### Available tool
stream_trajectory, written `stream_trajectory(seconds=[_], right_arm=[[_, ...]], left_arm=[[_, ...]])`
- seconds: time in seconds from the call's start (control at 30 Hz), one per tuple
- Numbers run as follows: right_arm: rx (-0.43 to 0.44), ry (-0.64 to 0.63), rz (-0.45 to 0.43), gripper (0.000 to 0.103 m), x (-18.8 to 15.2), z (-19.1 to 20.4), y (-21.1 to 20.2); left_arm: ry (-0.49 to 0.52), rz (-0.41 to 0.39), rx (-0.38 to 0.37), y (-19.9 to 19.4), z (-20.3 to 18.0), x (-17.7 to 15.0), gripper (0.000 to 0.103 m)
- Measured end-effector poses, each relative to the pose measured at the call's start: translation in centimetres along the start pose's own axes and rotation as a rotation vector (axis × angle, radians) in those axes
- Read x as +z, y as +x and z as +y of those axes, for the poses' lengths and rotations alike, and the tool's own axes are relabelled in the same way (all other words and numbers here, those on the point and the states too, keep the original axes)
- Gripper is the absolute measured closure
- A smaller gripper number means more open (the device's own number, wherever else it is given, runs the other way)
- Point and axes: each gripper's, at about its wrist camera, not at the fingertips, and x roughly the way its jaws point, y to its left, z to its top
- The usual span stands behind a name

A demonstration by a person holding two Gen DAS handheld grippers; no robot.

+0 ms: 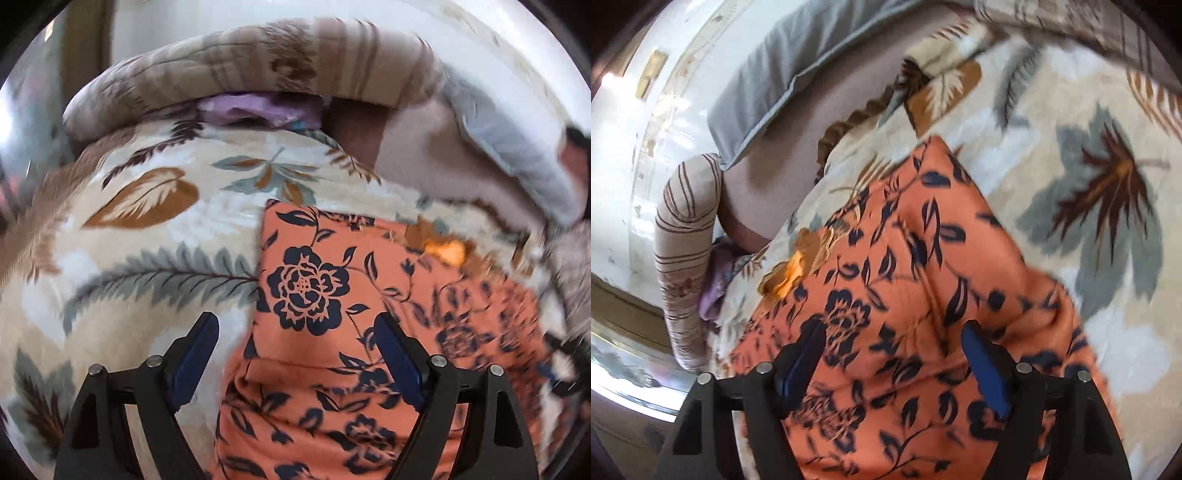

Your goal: Fold small clothes

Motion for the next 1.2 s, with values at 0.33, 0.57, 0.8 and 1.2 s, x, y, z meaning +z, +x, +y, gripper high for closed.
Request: stream_trajectory(seconds=[0.33,0.57,0.8,1.2], right_arm=[[-0.111,-0.256,0.074,0.089,-0.3,2.4,0.8],[-0.140,-0.261,0.000,0.034,-0.3,2.1,0.0],[0.249,-0.187,0.007,0.033,3.2,5.0,-0.1],[0.306,-0.109,0.053,0.034,2.0,1.2,-5.3]], left_arm=[[0.102,0.104,0.120,4.0,1.1,-1.6,0.014],[0.193,0.046,0.150,2.6,-0.5,-0.9,0.014],[0.167,0.125,0.127,5.5,0.9,-1.6,0.010],[0.016,0.075,-0.051,-7.2,6.4,-6.5,0.011]])
